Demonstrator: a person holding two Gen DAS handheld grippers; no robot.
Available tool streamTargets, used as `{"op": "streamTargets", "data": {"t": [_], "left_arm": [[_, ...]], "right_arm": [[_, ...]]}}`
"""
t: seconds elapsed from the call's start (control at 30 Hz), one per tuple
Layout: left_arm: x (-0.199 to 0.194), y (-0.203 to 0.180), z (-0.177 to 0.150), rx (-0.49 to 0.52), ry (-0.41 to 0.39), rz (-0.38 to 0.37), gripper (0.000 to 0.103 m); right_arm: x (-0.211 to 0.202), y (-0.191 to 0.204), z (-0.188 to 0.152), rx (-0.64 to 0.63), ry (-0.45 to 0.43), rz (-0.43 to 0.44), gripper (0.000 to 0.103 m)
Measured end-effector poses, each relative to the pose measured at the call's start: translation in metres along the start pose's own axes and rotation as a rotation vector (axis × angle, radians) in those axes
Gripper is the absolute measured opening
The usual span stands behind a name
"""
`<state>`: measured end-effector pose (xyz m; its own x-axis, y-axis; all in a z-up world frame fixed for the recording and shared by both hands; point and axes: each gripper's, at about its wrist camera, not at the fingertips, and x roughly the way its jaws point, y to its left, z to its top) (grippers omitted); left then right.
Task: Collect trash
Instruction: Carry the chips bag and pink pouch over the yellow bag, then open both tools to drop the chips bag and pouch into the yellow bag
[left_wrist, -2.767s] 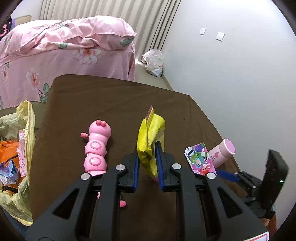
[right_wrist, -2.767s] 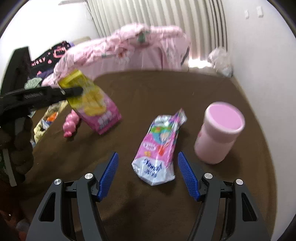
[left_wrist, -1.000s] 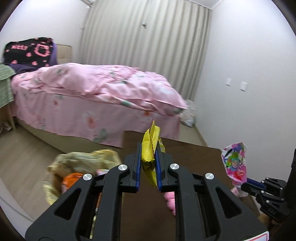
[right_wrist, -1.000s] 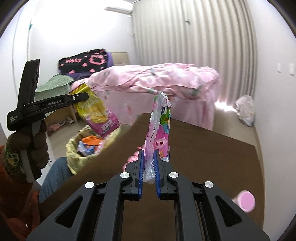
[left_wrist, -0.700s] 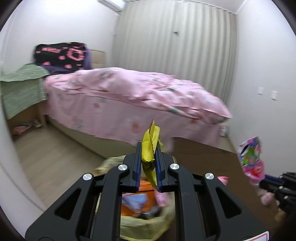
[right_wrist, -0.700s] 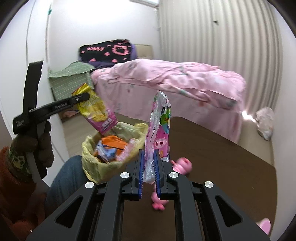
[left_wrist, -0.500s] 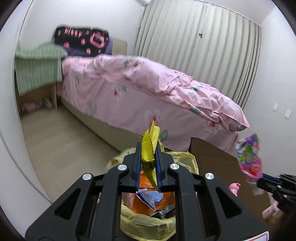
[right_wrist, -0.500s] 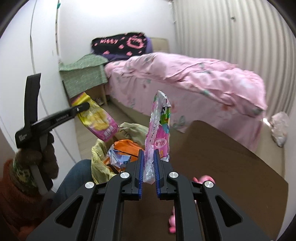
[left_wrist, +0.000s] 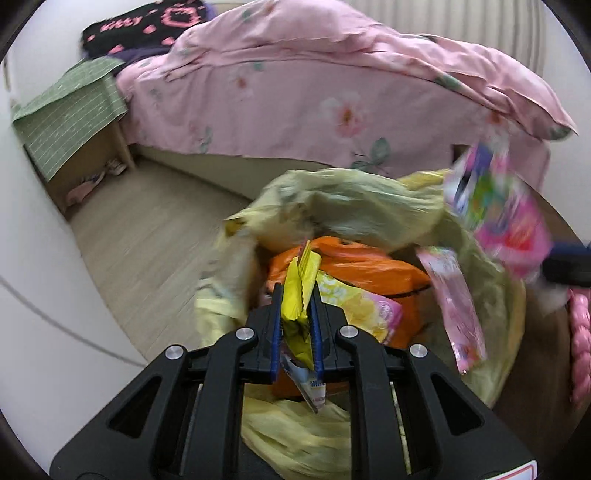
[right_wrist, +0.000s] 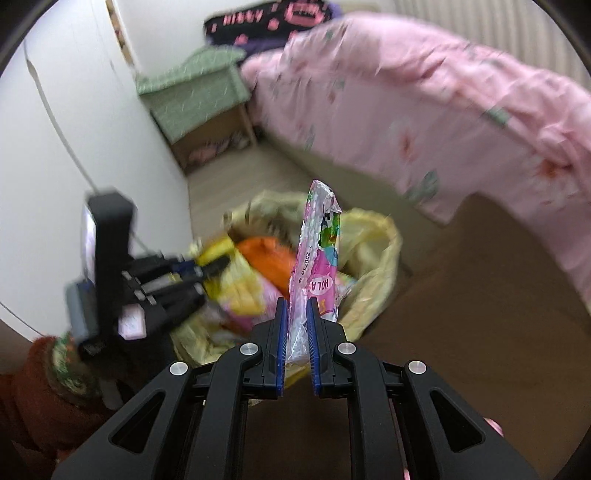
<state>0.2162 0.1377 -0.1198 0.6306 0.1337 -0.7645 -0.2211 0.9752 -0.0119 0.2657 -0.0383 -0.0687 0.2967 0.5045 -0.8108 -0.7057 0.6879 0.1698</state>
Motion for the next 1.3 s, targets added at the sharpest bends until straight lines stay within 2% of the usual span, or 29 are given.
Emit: {"op": "streamTargets", "data": {"t": [0.1, 0.2, 0.33, 0.43, 0.5, 0.63, 0.73, 0.77, 0.9, 1.03, 1.07, 1.17, 1.23, 1.3], "left_arm": [[0.001, 0.006, 0.000, -0.037, 0.007, -0.038, 0.012], [-0.001, 0.004, 0.002, -0.066, 0.010, -0.109, 0.012], [-0.005, 0.001, 0.003, -0.084, 0.006, -0.176, 0.012], [-0.009, 0.004, 0.005, -0.139, 0.009, -0.280, 0.012], [-0.012, 0.004, 0.009, -0.164, 0.003, -0.315, 0.012], [-0.017, 0.001, 0.010, -0.161, -0.005, -0.328, 0.012], [-0.015, 0.001, 0.009, -0.165, 0.001, -0.291, 0.016], [-0.016, 0.003, 0.009, -0.171, -0.004, -0.280, 0.020], [-0.024, 0.010, 0.011, -0.197, -0.051, -0.252, 0.054], [-0.034, 0.011, 0.015, -0.186, -0.087, -0.222, 0.064], [-0.036, 0.011, 0.015, -0.184, -0.086, -0.214, 0.070], [-0.045, 0.013, 0.015, -0.196, -0.098, -0.219, 0.071], [-0.052, 0.012, 0.014, -0.201, -0.103, -0.212, 0.072], [-0.064, 0.007, 0.010, -0.176, -0.115, -0.191, 0.078]], "right_arm": [[0.024, 0.002, 0.001, -0.016, 0.037, -0.012, 0.011], [0.037, 0.004, 0.001, -0.025, 0.045, -0.040, 0.011], [0.036, 0.003, -0.003, -0.015, 0.030, -0.047, 0.011], [0.031, 0.004, -0.010, -0.022, 0.006, -0.054, 0.011], [0.029, 0.004, -0.014, -0.023, -0.003, -0.053, 0.011], [0.030, 0.005, -0.017, -0.015, -0.005, -0.054, 0.011], [0.027, 0.007, -0.017, -0.002, -0.014, -0.057, 0.011], [0.025, 0.007, -0.017, 0.005, -0.022, -0.059, 0.011], [0.025, 0.006, -0.019, 0.012, -0.014, -0.063, 0.012], [0.024, 0.011, -0.023, 0.002, -0.016, -0.071, 0.030], [0.023, 0.011, -0.023, 0.006, -0.022, -0.073, 0.030], [0.017, 0.013, -0.025, 0.018, -0.042, -0.054, 0.032], [0.007, 0.014, -0.028, 0.033, -0.073, -0.046, 0.038], [-0.007, 0.014, -0.036, 0.051, -0.113, -0.043, 0.038]]}}
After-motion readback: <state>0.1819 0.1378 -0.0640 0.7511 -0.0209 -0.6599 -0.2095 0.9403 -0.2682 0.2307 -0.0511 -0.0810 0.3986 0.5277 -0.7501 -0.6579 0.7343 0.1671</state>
